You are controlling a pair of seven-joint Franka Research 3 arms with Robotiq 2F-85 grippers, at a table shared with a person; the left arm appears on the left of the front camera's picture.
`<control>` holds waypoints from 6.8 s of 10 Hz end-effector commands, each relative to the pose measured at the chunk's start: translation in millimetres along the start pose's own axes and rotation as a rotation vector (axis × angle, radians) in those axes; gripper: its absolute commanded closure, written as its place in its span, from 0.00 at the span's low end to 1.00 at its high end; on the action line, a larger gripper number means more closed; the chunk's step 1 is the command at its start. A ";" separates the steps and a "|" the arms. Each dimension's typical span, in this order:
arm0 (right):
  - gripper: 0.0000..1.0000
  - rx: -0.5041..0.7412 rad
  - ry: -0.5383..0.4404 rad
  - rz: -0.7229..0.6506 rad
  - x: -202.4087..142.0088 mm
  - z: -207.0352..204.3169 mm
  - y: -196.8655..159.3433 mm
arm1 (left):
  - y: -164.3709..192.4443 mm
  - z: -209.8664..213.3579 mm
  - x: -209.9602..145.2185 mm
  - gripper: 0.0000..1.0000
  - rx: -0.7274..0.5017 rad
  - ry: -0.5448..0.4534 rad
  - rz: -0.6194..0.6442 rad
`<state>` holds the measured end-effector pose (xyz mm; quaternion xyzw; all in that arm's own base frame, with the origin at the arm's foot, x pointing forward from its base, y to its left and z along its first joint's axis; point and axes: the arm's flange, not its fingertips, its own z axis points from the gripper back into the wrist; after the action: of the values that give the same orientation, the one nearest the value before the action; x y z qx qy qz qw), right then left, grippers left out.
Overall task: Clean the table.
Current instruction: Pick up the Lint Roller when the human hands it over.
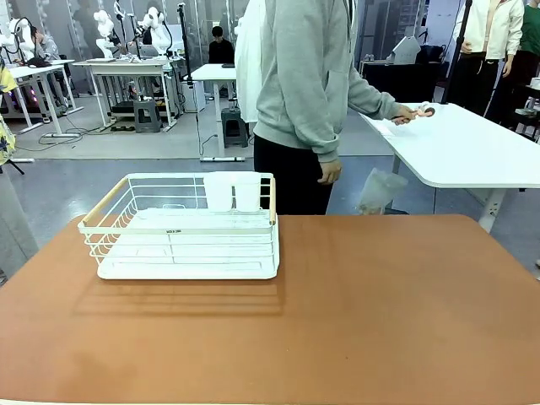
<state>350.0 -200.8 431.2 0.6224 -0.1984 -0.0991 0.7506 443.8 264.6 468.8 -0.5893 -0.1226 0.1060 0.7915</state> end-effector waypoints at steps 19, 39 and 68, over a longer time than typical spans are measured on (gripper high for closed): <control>0.00 0.008 -0.001 -0.004 -0.9 0.1 1.6 | 0.9 2.9 -2.7 0.00 0.002 0.009 -0.010; 0.00 -0.257 -0.146 -0.124 -47.9 -63.9 62.4 | 0.9 2.9 -2.7 0.00 0.002 0.009 -0.010; 1.00 -0.395 -0.301 -0.243 -75.3 -196.0 20.6 | 0.9 2.9 -2.7 0.00 0.002 0.009 -0.010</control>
<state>405.3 12.1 419.1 0.4593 -0.2050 -0.3286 0.7994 443.8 264.7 468.6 -0.5895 -0.1224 0.1059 0.7913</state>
